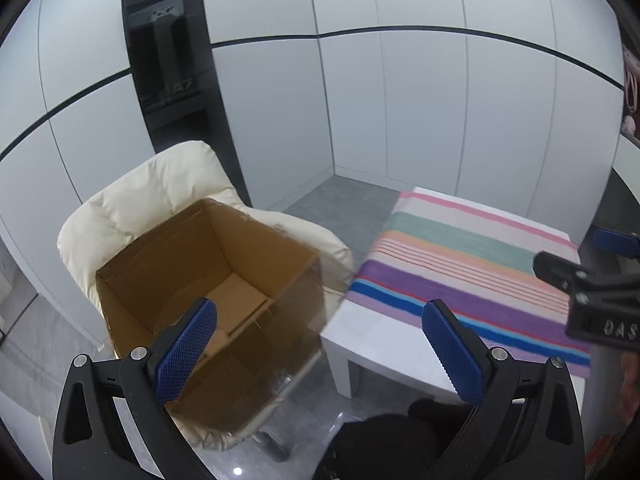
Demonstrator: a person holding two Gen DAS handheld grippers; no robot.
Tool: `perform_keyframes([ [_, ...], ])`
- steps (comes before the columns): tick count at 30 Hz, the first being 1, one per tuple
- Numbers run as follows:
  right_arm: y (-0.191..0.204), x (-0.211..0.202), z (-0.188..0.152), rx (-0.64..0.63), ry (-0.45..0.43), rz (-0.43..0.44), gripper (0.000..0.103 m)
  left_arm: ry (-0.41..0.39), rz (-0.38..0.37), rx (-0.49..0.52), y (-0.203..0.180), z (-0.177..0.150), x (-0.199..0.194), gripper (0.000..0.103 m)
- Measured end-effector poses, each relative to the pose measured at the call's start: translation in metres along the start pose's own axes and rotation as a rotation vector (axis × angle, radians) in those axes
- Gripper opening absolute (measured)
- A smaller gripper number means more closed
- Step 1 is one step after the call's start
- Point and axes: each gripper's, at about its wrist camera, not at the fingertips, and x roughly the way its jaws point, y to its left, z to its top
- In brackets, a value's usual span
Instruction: Organize objects
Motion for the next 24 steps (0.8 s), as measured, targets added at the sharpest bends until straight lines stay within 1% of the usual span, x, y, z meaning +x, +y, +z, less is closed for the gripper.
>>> perform_keyframes([
  [2,-0.007,-0.015,-0.014,0.007,-0.003,-0.008,0.103,0.011,-0.004,-0.024,-0.004,-0.004,-0.009,0.103],
  [3,-0.01,-0.02,-0.019,0.011,-0.003,-0.014,0.103,0.015,0.013,-0.029,-0.006,-0.006,-0.013,0.103],
  [5,-0.016,-0.03,-0.029,0.013,0.002,-0.023,0.103,0.018,0.021,-0.025,-0.011,-0.009,-0.019,0.103],
  [10,-0.026,-0.047,-0.047,0.029,0.01,-0.036,0.103,0.048,-0.017,-0.007,-0.02,-0.02,-0.02,0.103],
  [16,-0.04,-0.053,-0.061,0.062,0.022,-0.045,0.103,0.052,-0.057,0.018,-0.032,-0.028,-0.02,0.103],
  [18,-0.045,-0.05,-0.065,0.067,0.034,-0.043,0.103,0.054,-0.051,0.019,-0.036,-0.03,-0.021,0.103],
  [20,-0.05,-0.046,-0.07,0.071,0.062,-0.05,0.103,0.06,-0.081,0.02,-0.041,-0.03,-0.021,0.103],
  [24,-0.062,-0.046,-0.077,0.084,0.08,-0.077,0.103,0.044,-0.105,0.028,-0.05,-0.026,-0.027,0.103],
])
